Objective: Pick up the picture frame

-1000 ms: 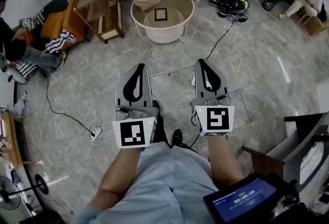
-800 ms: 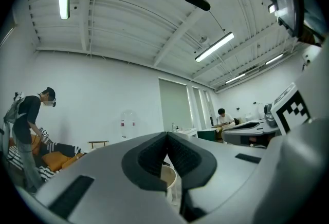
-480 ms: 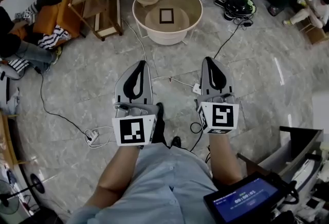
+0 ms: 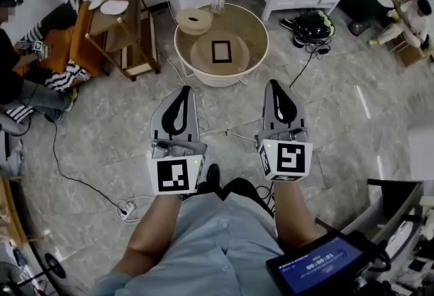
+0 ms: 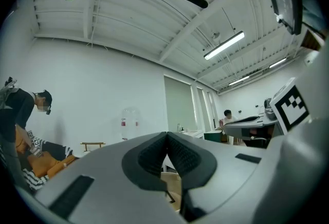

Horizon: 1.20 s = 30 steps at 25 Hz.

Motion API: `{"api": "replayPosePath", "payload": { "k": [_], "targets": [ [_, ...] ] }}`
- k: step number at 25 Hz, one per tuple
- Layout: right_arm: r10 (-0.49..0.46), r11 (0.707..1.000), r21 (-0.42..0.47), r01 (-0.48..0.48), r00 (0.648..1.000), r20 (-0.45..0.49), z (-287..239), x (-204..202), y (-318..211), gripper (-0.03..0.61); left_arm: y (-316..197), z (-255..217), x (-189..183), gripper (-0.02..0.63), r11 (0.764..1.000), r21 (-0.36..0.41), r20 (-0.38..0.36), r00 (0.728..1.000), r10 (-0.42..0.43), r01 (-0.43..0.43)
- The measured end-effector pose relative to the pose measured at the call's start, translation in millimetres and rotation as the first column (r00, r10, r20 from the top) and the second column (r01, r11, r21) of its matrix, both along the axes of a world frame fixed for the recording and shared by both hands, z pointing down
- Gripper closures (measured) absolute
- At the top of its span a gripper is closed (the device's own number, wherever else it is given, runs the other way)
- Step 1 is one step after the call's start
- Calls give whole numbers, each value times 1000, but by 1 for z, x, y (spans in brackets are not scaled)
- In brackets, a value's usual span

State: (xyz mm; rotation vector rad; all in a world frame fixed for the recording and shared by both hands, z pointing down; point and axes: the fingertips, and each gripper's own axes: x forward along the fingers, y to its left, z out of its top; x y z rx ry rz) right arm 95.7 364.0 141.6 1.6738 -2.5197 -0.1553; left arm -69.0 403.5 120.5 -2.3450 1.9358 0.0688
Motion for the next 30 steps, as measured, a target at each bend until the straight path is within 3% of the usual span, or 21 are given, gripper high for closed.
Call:
{"api": "replayPosePath", "payload": {
  "k": [7,15,25,30],
  "targets": [
    [69,998,-7,-69,998,4,4,20,-42,565,-51,10,14,603,998,-18,3,998,59,-59],
    [85,996,-42,-84,996,18,27,42,-107,565,-122,29,40,603,995,-58,25,996,81,-79],
    [29,998,-55,-25,998,64,29,87,-228,565,-250,20,100,603,995,-66,134,987,84,-75],
    [0,1000,-21,2,995,96,18,93,-267,565,-282,3,102,603,998,-45,166,985,41,-34]
  ]
}}
